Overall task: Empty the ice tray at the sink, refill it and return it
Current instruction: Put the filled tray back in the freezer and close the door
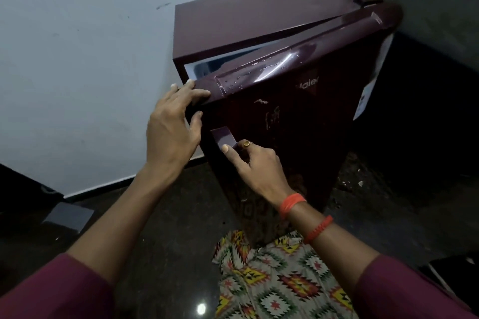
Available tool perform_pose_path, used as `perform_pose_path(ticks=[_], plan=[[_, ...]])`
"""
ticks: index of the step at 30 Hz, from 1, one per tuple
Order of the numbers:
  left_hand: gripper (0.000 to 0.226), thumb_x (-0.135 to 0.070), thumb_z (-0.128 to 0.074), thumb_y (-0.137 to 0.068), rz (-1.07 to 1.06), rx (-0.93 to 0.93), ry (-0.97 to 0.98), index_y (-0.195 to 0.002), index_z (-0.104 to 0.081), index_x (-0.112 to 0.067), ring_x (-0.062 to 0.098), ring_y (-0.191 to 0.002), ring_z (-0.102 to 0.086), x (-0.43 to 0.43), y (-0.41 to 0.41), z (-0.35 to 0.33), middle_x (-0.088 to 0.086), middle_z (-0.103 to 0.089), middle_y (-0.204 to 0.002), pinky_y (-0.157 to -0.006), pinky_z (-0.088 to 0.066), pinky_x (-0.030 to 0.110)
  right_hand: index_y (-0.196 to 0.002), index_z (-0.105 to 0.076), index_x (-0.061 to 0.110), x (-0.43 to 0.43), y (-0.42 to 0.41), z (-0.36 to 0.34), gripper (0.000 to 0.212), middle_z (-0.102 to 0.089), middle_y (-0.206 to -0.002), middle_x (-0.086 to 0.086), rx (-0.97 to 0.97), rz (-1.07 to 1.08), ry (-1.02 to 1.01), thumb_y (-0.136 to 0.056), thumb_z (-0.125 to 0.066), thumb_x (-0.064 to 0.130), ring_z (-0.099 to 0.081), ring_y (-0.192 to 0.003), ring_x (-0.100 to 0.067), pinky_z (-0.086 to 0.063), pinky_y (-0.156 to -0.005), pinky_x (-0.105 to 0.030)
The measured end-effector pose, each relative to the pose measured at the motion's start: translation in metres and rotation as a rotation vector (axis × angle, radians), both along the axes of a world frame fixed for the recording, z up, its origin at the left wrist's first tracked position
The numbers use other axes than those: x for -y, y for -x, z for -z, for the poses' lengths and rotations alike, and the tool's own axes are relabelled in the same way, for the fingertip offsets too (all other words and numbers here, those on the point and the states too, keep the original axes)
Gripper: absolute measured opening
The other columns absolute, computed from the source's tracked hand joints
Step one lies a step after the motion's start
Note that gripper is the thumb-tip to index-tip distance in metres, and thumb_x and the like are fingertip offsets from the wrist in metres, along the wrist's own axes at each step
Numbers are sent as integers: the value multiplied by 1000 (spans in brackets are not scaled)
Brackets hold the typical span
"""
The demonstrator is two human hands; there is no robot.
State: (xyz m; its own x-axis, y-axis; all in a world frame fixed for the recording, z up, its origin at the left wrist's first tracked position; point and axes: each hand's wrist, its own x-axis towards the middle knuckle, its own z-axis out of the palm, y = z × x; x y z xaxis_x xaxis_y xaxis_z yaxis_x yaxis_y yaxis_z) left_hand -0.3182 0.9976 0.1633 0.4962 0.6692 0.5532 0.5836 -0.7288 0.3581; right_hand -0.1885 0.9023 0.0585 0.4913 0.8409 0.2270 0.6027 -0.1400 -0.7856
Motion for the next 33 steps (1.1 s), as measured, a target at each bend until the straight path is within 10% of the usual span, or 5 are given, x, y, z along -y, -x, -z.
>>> perform_pose_path(ticks=[19, 28, 33], plan=[[42, 4, -68, -85, 9, 87, 85, -118, -68, -22, 27, -126, -58, -94, -25, 0, 2, -60, -140, -100, -53, 46, -107, -68, 21, -94, -14, -7, 57, -67, -66, 2, -14, -73, 40, -94, -43, 71, -65, -58, -7, -59, -61, -33], [42, 6, -64, -86, -3, 59, 48, -118, -66, -21, 26, -137, -49, -101, -29, 2, 1, -58, -142, -105, -48, 47, -86, -66, 18, -102, -25, -36, 31, -65, -81, 0, 568, 33, -136, -94, -62, 47, -64, -68, -17, -49, -57, -28], [42, 6, -61, -86, -41, 34, 11, -121, -63, -19, 26, -137, -48, -98, -33, 3, 1, -57, -143, -103, -49, 47, -122, -66, 14, -105, -36, -54, 36, -64, -119, -7, 742, 80, -460, -91, -62, 32, -59, -109, -21, -46, -94, -35]])
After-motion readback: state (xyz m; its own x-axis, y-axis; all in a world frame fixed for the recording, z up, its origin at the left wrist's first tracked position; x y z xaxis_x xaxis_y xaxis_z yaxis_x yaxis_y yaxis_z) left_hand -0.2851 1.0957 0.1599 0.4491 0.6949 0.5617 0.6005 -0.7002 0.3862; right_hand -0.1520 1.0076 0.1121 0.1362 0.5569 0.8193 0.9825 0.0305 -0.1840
